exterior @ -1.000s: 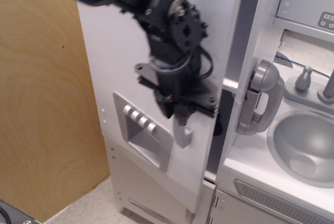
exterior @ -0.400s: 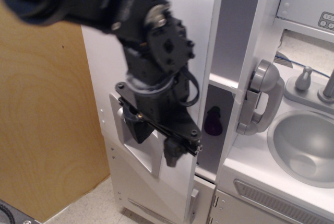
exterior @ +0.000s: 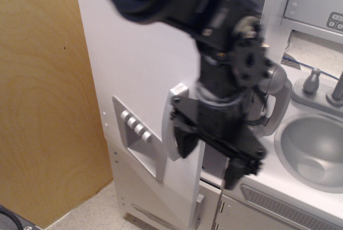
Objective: Open fridge
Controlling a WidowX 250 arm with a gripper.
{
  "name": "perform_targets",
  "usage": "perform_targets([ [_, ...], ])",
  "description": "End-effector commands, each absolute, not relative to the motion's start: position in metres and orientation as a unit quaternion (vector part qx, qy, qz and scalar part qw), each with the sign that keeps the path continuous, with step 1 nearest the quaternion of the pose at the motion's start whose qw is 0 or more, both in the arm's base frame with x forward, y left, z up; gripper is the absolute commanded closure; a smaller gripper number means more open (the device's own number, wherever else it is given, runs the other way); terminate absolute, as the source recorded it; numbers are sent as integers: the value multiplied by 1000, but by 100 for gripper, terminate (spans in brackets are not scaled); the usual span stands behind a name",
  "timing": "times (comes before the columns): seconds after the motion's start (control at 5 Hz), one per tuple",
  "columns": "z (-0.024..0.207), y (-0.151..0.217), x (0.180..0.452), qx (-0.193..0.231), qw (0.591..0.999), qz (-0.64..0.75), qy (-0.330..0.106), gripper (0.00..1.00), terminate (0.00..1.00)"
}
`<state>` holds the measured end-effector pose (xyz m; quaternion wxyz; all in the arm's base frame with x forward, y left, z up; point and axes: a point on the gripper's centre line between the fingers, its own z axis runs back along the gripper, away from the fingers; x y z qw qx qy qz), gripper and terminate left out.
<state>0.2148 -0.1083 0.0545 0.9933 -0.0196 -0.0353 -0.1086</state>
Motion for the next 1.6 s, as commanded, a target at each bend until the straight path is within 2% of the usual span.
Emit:
perform_targets([
  [0.0, 62, -155, 216, -34, 989, -134, -56, 0, 0],
  [0.2, 63, -167, 226, -31, 989, -126, -76, 0, 0],
  [0.4, 65, -175, 238, -45, 988, -124, -80, 0, 0],
  [0.8, 75, -165, 280, -38, 990, -68, -116, 0, 0],
  [1.0, 74, -153, 284, -14, 992, -46, -116, 0, 0],
  [1.4, 68, -123, 265, 17, 996, -19, -90, 0, 0],
])
